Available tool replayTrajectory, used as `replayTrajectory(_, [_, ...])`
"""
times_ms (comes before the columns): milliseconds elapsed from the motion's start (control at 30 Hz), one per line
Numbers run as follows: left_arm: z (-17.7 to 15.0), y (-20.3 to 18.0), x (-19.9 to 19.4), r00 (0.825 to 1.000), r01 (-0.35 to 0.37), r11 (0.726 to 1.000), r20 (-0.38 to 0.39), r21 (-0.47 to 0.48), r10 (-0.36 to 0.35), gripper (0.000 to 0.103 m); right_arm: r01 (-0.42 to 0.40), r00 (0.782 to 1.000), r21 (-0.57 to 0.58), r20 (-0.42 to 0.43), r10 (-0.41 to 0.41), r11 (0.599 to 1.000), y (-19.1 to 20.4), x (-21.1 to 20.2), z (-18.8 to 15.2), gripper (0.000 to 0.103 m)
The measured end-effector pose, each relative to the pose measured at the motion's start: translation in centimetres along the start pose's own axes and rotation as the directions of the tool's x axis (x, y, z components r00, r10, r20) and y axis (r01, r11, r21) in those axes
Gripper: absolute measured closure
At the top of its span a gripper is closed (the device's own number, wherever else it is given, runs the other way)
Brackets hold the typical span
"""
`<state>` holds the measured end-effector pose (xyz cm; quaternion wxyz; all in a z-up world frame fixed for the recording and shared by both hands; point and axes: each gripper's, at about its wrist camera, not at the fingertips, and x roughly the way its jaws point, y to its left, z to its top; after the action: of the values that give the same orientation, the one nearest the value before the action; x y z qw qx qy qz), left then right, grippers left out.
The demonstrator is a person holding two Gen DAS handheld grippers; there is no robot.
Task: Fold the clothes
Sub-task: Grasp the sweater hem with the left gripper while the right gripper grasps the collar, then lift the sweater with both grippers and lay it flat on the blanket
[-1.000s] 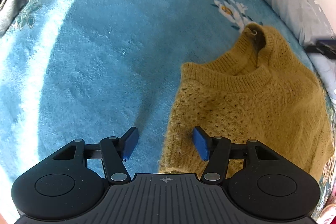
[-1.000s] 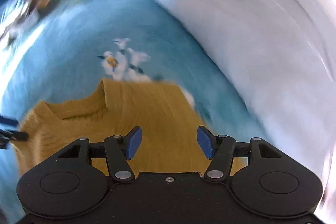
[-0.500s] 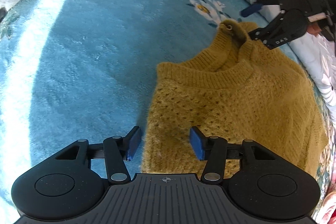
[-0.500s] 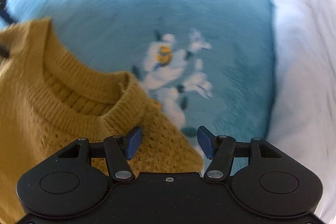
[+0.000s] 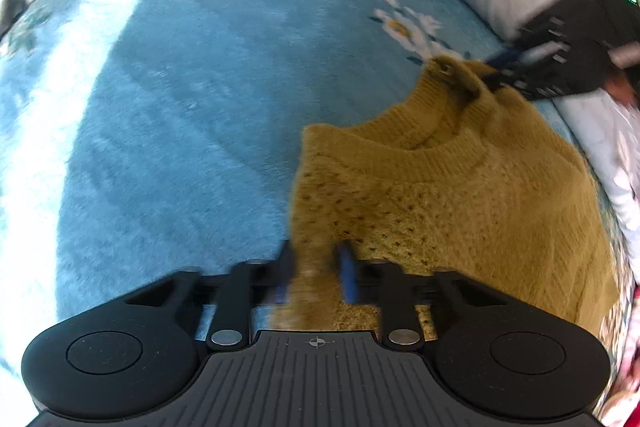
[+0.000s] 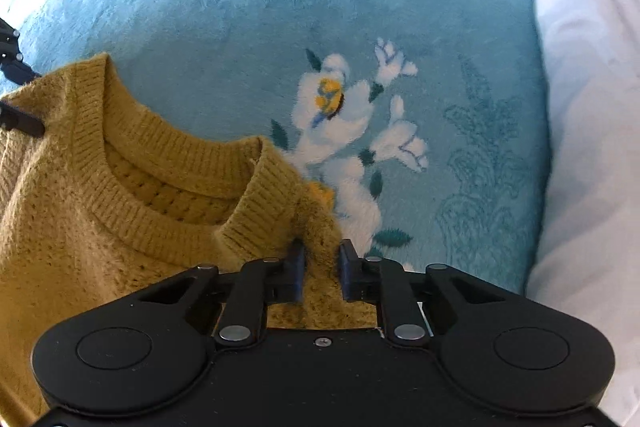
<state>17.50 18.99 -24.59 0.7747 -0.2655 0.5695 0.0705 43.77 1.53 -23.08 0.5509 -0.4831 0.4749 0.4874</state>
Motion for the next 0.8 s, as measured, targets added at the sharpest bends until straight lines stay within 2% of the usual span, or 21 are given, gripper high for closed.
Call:
replayTrajectory(100, [0.2,-0.1,-1.1,0.999,-0.036,0.998,0.014,-0.048,0.037,0.096,0.062,0.996,0.086,0.062,-0.067,0.994,0.9,-2.6,-1.7,0.087])
replayTrajectory(233, [0.2,-2.7,-4.1,0.994,-0.074,0.996,0.090,0.052,0.069,0.096,0.142,0.979,0.216,0.115,-0.169,0.966,2.1,-7.0,-4.3,0.089])
replayTrajectory(333, [0.0,-5.0,-6.9,0.986,-0.082,0.988,0.155,0.132,0.061,0.096,0.216,0.953,0.320,0.135,-0.270,0.923,3.8,-10.5,-6.6,0.089])
replayTrajectory(400, [-0.1,-6.4,-9.0,0.978,-0.084,0.981,0.205,0.172,0.048,0.096,0.268,0.928,0.404,0.138,-0.347,0.875,5.0,-12.9,-8.5,0.089])
replayTrajectory(500, [-0.6,-9.0,-12.5,0.957,-0.071,0.969,0.289,0.236,-0.001,0.096,0.329,0.878,0.536,0.130,-0.461,0.777,6.8,-17.3,-12.2,0.089])
replayTrajectory(567, [-1.3,-11.2,-15.3,0.939,-0.067,0.952,0.341,0.299,-0.041,0.096,0.358,0.839,0.614,0.120,-0.531,0.704,8.4,-20.2,-14.5,0.089])
replayTrajectory(733, [-3.2,-17.0,-21.8,0.879,-0.087,0.895,0.457,0.437,-0.138,0.097,0.399,0.713,0.753,0.105,-0.694,0.524,13.8,-29.2,-20.2,0.090])
replayTrajectory(800, [-3.8,-18.8,-24.8,0.845,-0.091,0.877,0.502,0.472,-0.183,0.097,0.404,0.655,0.796,0.093,-0.750,0.451,16.0,-32.8,-22.2,0.090])
